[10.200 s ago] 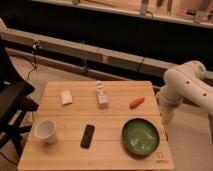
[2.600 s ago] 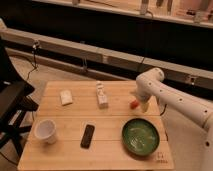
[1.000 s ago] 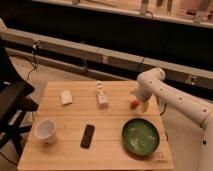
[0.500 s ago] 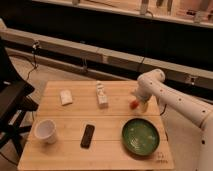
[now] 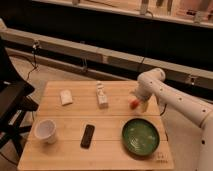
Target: Drag the pepper across the table
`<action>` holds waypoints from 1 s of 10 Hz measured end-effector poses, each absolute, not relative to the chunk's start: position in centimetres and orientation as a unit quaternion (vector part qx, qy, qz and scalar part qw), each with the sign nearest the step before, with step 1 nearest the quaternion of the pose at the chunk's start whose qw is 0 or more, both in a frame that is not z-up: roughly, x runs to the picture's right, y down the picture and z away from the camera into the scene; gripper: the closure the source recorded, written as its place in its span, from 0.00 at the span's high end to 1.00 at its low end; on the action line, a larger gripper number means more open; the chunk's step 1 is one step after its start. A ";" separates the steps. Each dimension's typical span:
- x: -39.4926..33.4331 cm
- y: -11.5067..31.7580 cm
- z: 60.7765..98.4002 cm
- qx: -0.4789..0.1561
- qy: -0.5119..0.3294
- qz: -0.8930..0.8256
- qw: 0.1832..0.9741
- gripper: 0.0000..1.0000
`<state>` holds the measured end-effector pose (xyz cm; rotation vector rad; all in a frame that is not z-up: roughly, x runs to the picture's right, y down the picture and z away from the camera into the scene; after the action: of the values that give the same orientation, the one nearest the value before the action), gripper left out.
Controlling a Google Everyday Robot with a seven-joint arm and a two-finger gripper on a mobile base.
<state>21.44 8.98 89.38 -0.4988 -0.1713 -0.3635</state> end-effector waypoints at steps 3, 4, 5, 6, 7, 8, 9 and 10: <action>21.5 9.0 90.1 -0.250 -0.079 -0.180 0.948 0.80; 21.4 9.1 90.7 -0.254 -0.077 -0.180 0.947 0.80; 21.3 9.2 91.1 -0.258 -0.077 -0.181 0.946 0.80; 21.3 9.3 91.7 -0.263 -0.076 -0.181 0.945 0.80; 21.5 9.5 92.1 -0.268 -0.074 -0.179 0.944 0.80; 21.6 9.7 92.5 -0.272 -0.072 -0.176 0.943 0.80; 21.7 9.8 92.7 -0.275 -0.073 -0.173 0.943 0.80; 21.9 10.0 93.0 -0.278 -0.071 -0.169 0.943 0.75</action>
<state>21.91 9.99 92.99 -0.5673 -0.1454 -0.3446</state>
